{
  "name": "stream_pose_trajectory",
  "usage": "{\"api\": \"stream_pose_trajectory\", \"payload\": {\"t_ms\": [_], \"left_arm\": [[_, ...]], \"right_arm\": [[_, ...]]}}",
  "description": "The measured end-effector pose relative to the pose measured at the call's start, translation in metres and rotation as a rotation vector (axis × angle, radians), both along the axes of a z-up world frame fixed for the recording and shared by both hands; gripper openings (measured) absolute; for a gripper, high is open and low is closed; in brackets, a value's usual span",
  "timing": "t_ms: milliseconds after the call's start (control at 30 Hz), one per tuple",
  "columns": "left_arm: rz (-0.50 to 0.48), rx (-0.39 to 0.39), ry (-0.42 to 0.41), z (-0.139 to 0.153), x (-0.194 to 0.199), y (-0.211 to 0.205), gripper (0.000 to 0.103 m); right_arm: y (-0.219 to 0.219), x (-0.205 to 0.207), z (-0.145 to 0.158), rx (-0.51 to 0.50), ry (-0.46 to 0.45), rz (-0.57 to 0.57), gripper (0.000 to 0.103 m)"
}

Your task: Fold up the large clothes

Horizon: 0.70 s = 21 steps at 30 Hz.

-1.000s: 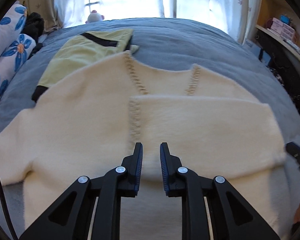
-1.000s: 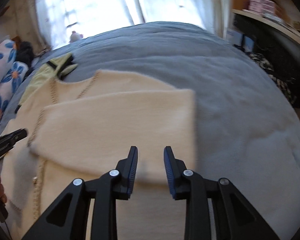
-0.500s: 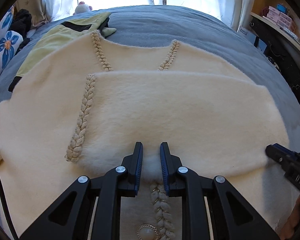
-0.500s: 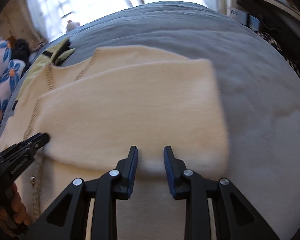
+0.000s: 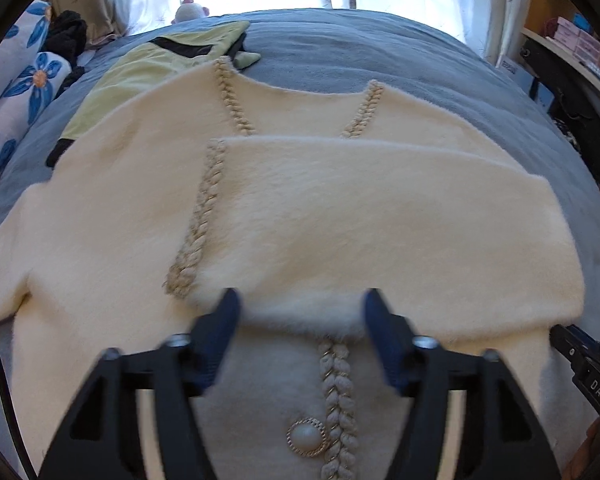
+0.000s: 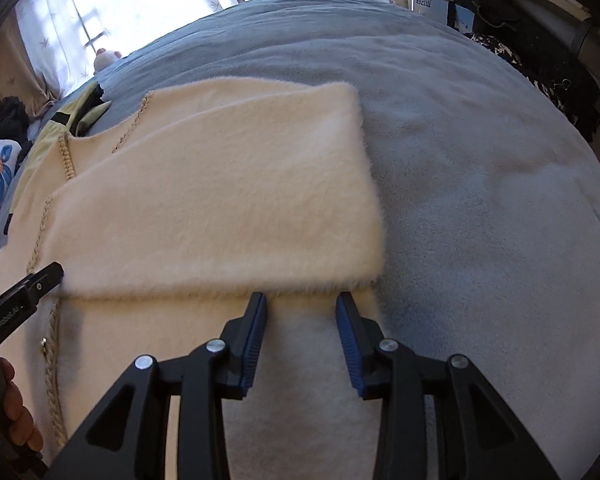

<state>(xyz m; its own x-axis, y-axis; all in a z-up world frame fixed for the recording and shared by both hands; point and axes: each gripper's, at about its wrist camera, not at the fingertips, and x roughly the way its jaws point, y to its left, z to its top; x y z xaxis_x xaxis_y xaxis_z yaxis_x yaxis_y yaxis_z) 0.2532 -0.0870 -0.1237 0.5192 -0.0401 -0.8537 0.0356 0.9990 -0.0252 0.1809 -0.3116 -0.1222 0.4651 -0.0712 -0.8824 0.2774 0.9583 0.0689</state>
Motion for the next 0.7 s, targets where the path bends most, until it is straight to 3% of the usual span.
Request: {"api": "stream_pose_trajectory", "payload": {"t_ms": [267, 533, 700], "left_arm": [[0.030, -0.021, 0.041, 0.008, -0.024, 0.012, 0.072], [0.023, -0.074, 0.053, 0.030, -0.078, 0.027, 0.072], [-0.003, -0.046, 0.041, 0.045, -0.114, 0.036, 0.072]], "right_arm": [[0.004, -0.020, 0.010, 0.058, 0.023, -0.044, 0.041], [0.020, -0.051, 0.019, 0.116, 0.051, -0.062, 0.041], [0.045, -0.070, 0.024, 0.137, 0.064, -0.025, 0.041]]}}
